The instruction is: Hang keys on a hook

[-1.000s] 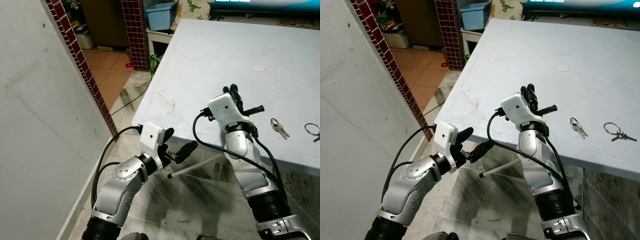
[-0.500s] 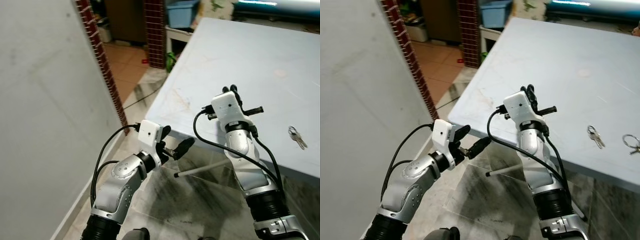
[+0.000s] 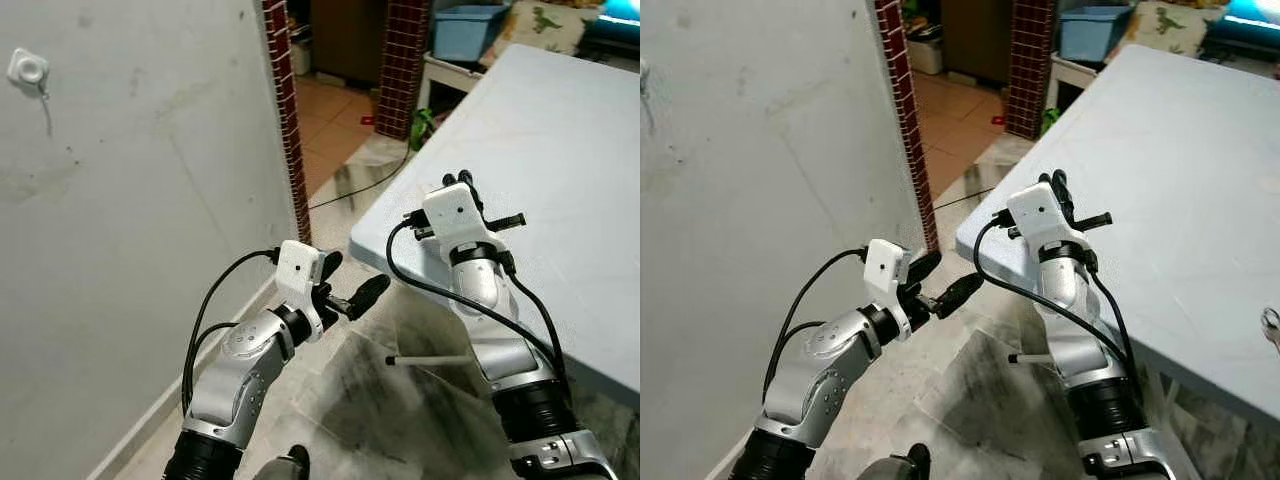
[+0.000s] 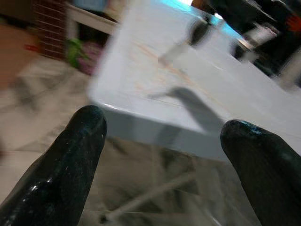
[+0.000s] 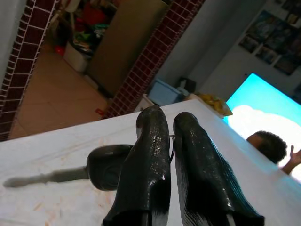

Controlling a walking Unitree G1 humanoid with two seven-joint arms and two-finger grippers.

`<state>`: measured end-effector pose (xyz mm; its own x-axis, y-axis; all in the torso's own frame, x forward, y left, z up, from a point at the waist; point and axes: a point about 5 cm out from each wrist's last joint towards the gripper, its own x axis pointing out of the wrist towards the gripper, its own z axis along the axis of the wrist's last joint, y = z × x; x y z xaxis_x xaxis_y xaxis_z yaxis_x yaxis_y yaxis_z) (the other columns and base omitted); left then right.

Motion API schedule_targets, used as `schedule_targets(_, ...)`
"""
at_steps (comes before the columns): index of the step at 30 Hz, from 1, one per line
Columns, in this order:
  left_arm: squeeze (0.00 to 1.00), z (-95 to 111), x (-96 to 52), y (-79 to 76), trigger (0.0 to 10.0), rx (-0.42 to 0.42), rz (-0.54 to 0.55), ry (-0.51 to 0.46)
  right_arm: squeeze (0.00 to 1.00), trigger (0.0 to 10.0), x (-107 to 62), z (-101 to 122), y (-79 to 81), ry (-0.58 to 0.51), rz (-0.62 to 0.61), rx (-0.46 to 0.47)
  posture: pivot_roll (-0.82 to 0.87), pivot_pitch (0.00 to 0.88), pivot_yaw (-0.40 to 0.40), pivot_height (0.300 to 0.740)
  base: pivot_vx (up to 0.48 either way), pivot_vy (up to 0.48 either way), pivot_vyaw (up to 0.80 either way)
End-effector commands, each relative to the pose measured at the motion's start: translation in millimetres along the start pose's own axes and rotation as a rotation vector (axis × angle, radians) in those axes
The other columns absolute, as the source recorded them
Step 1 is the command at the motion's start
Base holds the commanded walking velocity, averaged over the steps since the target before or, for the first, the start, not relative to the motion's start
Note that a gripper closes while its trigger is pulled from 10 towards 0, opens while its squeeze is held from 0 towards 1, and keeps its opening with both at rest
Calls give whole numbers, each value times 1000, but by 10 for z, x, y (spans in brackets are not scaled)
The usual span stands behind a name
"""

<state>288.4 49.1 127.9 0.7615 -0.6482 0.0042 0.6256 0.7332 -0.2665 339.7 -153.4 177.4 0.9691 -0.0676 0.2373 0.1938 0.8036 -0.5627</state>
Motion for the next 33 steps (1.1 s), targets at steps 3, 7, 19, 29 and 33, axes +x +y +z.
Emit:
schedule_targets(3, 0, 54, -35, 209, 10000, 64, 166, -33, 0, 10000, 11, 15, 13, -2, 13, 23, -18, 113, 75, 740, 0, 0, 800)
schedule_targets(7, 0, 63, -101, 346, 10000, 90, 280, -47, 0, 10000, 12, 8, 12, 1, 16, 39, -14, 110, 71, 740, 0, 0, 800)
schedule_targets(19, 0, 17, -385, 457, 10000, 166, 380, -55, 0, 10000, -13, 12, 40, -14, 63, 87, -4, 113, 68, 740, 0, 0, 800)
schedule_targets(29, 0, 4, -409, 446, 10000, 176, 391, -57, 0, 10000, 2, 82, 92, -47, 107, 133, 3, 100, 62, 740, 0, 0, 800)
schedule_targets(33, 0, 19, -359, 436, 10000, 177, 389, -61, 0, 10000, 8, 98, 94, -56, 118, 144, 3, 100, 62, 740, 0, 0, 800)
